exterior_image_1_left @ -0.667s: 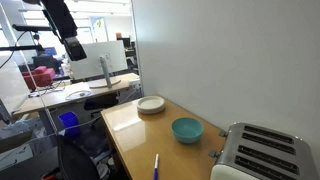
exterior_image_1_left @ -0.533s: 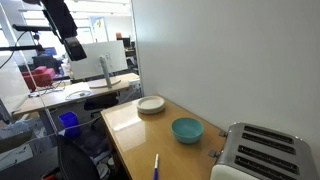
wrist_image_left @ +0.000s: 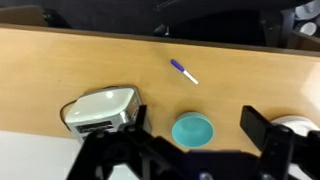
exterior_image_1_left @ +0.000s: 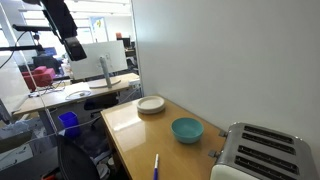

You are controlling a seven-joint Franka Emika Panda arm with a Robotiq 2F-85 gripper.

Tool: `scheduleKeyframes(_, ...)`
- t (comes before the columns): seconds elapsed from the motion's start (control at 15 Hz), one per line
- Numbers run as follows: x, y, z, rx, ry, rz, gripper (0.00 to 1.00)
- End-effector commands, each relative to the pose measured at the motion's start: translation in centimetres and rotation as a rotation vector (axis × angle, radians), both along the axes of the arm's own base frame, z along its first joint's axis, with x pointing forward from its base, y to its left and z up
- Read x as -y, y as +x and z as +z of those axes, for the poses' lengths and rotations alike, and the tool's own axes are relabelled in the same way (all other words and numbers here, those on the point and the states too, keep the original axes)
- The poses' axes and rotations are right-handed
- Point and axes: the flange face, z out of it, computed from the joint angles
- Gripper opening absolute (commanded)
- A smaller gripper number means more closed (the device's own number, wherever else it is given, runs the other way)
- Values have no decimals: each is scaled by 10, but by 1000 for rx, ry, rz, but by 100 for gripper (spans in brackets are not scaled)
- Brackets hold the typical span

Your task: Pick the pen on the table and put it in the bowl

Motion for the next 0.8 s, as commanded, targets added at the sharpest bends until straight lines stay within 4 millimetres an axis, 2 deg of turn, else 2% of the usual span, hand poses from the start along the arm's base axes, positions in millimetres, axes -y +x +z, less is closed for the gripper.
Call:
scheduleKeyframes(0.0, -3, 3, -2, -2, -1, 6, 100)
scheduleKeyframes(0.13, -15, 12, -11, -8, -6, 89, 100)
scheduleKeyframes(0.27, -33, 25, -29, -39, -6, 177, 100)
scheduleKeyframes(0.47, -58, 49, -71, -57, 18, 272, 100)
scheduleKeyframes(0.73, -75, 86, -134, -10, 19, 338, 100)
